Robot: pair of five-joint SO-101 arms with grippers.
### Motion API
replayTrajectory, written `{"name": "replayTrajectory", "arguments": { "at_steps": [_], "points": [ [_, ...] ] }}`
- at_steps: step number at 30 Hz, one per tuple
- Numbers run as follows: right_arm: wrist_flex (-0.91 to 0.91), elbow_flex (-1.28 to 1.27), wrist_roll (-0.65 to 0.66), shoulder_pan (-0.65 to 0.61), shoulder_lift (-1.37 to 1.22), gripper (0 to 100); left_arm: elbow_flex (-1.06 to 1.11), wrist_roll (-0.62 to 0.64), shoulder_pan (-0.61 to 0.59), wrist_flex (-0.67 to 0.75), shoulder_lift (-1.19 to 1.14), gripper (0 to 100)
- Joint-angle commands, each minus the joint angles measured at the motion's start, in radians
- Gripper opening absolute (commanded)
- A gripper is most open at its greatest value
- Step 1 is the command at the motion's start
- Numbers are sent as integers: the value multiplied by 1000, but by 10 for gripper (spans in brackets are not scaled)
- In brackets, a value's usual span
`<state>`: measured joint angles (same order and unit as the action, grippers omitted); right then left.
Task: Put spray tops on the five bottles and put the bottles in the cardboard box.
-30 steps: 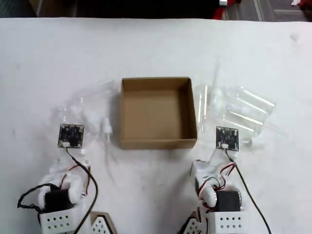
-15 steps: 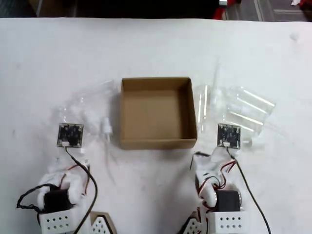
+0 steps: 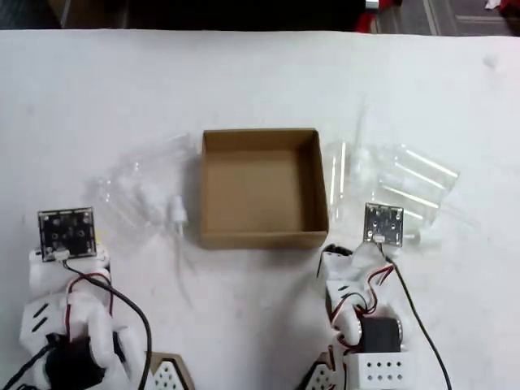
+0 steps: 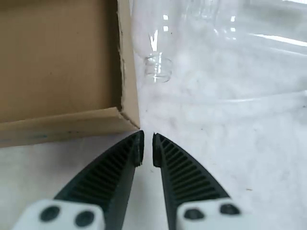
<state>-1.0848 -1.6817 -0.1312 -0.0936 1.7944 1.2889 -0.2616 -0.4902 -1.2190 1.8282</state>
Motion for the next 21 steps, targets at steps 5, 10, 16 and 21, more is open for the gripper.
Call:
{"name": "replayTrajectory", "arguments": {
  "at_steps": [5, 10, 16, 21],
  "points": [
    [19, -8, -5, 5, 2, 18, -144, -66, -27, 54, 7, 23],
    [19, -8, -3, 5, 2, 18, -207, -60, -25, 35, -22, 24],
    [-7, -8, -5, 2, 5, 18, -402, -71, -27, 34, -453, 23],
    [-7, -8, -5, 5, 5, 18, -721, 20, -31, -91, -924, 24]
  ]
}}
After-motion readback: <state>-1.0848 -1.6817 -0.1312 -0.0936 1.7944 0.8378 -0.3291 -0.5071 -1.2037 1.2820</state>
